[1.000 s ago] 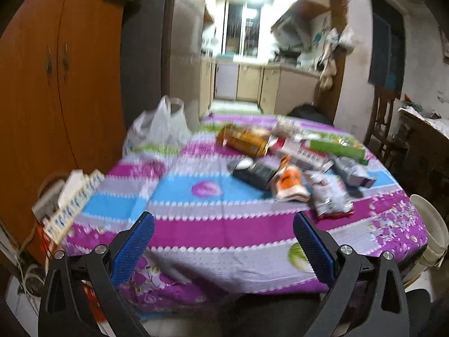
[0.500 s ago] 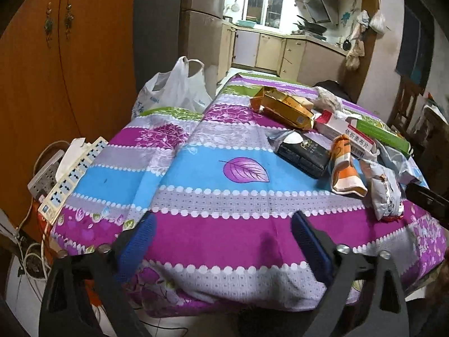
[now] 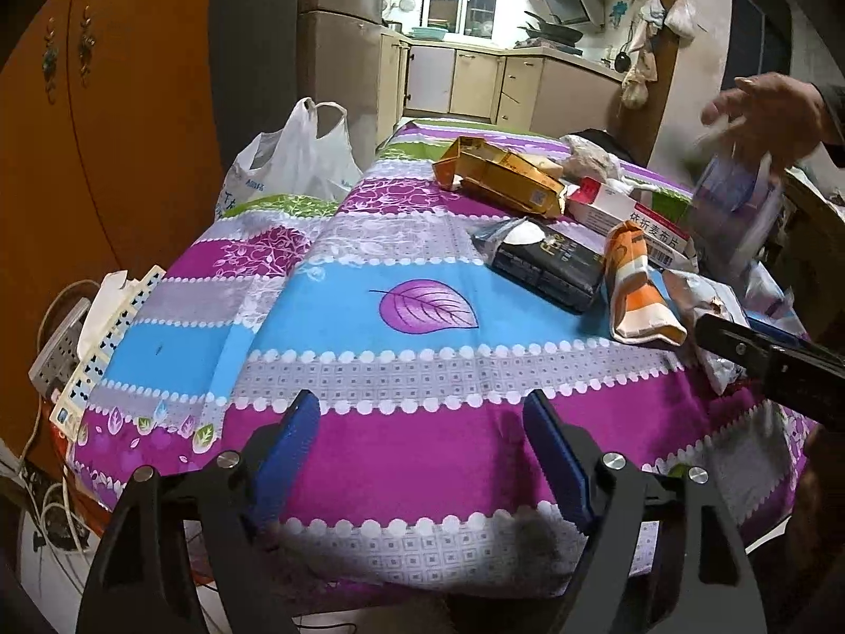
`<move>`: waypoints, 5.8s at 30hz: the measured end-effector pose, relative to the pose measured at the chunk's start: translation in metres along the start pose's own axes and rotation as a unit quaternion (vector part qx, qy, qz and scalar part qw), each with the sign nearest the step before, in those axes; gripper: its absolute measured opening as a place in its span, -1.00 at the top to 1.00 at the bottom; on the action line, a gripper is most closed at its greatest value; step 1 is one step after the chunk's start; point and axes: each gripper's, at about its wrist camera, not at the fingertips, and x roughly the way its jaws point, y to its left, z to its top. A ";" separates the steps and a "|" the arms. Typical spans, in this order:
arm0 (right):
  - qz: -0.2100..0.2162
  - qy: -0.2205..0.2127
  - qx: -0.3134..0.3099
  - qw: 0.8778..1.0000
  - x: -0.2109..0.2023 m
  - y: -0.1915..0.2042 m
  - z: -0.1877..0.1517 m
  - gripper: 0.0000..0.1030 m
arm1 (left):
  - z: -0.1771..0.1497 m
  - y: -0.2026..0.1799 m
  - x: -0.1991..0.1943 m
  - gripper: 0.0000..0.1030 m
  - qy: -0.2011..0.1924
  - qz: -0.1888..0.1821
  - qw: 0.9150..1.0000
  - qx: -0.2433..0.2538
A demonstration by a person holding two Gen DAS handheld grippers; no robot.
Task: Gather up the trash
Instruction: 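Grasp the white snack bag with the right gripper while the left tool approaches the table, then grasp the orange-and-white tube with the left gripper, then carry both items to the white bucket and open both grippers to drop them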
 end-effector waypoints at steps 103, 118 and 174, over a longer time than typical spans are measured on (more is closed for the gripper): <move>-0.264 -0.126 0.220 0.931 -0.330 -0.333 -0.041 0.10 | 0.090 -0.511 -0.107 0.83 -0.068 -0.396 0.841 0.362; -0.237 0.021 0.286 0.928 -0.260 -0.405 -0.046 0.10 | 0.064 -0.630 -0.051 0.83 -0.008 -0.382 0.812 0.441; -0.217 0.227 0.264 0.912 -0.157 -0.429 -0.047 -0.13 | 0.022 -0.615 0.039 0.25 0.072 -0.310 0.804 0.502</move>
